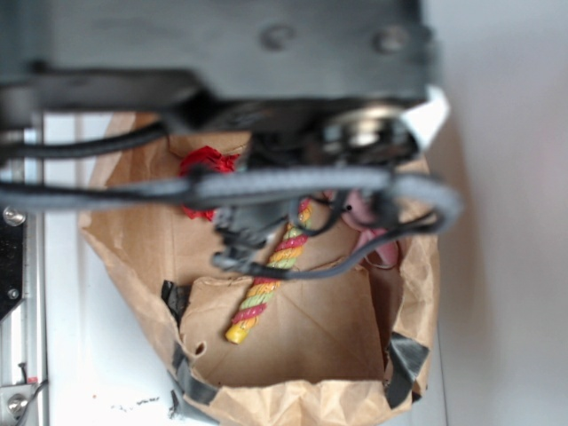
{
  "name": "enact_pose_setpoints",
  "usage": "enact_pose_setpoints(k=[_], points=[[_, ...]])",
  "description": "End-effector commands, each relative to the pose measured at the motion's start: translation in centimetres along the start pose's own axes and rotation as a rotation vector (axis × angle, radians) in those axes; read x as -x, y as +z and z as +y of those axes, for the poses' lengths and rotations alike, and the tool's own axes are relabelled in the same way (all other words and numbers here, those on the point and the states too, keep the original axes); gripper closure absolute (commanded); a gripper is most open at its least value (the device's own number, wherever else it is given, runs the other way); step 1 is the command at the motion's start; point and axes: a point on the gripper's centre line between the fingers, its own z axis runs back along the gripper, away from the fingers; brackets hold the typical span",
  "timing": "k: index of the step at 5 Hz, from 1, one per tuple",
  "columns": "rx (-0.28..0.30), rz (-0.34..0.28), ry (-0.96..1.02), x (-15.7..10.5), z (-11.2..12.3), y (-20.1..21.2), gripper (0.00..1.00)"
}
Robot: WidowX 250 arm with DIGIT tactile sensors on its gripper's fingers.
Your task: Grab the rock.
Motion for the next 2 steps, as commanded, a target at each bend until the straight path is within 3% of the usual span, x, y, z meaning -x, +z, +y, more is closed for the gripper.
enact_pose_setpoints(k=[1, 2], points=[[-0.005, -0.11, -0.065, 0.81, -0.93, 2.15, 1.0], [-0.022, -0.132, -0.071, 0.21, -1.61, 1.88, 1.0]])
